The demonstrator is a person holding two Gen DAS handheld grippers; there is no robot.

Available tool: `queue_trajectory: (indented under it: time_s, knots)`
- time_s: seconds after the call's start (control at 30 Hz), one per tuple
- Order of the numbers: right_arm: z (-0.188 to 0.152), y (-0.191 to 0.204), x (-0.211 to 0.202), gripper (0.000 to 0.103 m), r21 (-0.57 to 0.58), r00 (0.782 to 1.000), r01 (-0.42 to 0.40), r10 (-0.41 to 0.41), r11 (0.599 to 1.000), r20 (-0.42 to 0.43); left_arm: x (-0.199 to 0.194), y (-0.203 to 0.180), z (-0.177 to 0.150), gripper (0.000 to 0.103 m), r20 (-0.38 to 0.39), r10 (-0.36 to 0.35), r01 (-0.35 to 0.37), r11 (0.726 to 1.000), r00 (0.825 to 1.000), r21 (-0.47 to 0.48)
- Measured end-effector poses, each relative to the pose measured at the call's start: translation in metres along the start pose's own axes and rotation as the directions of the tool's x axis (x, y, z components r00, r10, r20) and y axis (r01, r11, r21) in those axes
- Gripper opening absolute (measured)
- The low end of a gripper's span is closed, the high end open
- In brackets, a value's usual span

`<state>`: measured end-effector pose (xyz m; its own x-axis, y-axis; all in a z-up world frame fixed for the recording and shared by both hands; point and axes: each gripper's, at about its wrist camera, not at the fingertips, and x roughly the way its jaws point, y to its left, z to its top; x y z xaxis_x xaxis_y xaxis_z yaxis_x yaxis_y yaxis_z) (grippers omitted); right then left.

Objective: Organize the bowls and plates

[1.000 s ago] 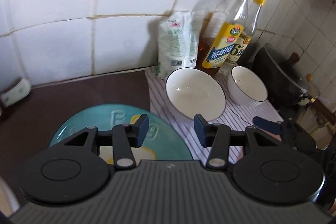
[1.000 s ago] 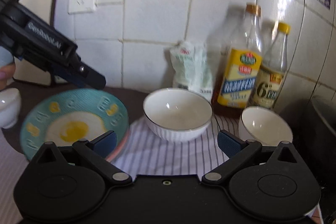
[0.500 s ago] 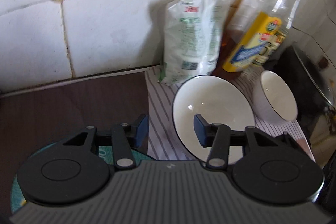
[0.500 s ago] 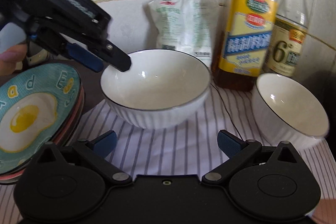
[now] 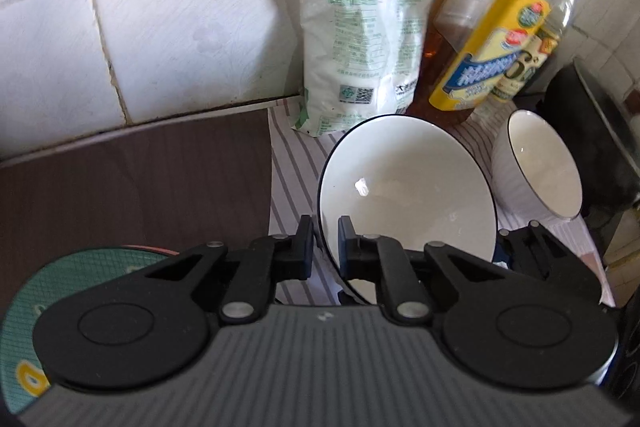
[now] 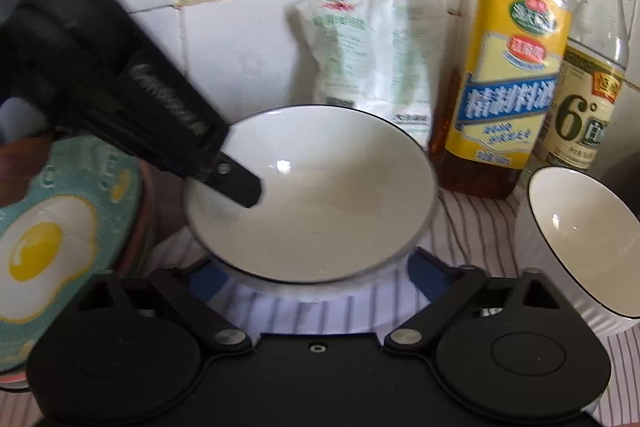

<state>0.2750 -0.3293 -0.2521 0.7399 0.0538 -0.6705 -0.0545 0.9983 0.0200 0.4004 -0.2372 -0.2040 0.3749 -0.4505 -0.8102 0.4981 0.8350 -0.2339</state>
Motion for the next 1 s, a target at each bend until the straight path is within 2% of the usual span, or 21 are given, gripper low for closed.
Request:
queue_trajectory:
  time_s: [0.27,0.53,0.8,1.0]
  knots:
    - [0.004,0.012,-0.027,0.091,0.031,0.999,0.023,-0.025,0.999,0.045,-0.032,-0.006,0.002,0.01,0.009,0.0,0.0,0.999,1.0,0.037]
    - [0.03,0.039,-0.071,0.091,-0.016,0.996,0.051,-0.05,0.999,0.073,-0.092,-0.001,0.0,0.01,0.042,-0.002,0.0,0.999,0.999,0.037]
    - [0.054,0.089,-0.122,0.091,-0.119,0.993,0.012,0.002,0.993,0.115,-0.174,0.033,-0.014,0.011,0.066,0.007,-0.005,1.0,0.998,-0.021]
    - [0.069,0.141,-0.153,0.091,-0.181,0.99,-0.028,0.053,0.983,0.134,-0.234,0.07,-0.033,0.011,0.079,0.041,-0.037,0.998,0.996,-0.054]
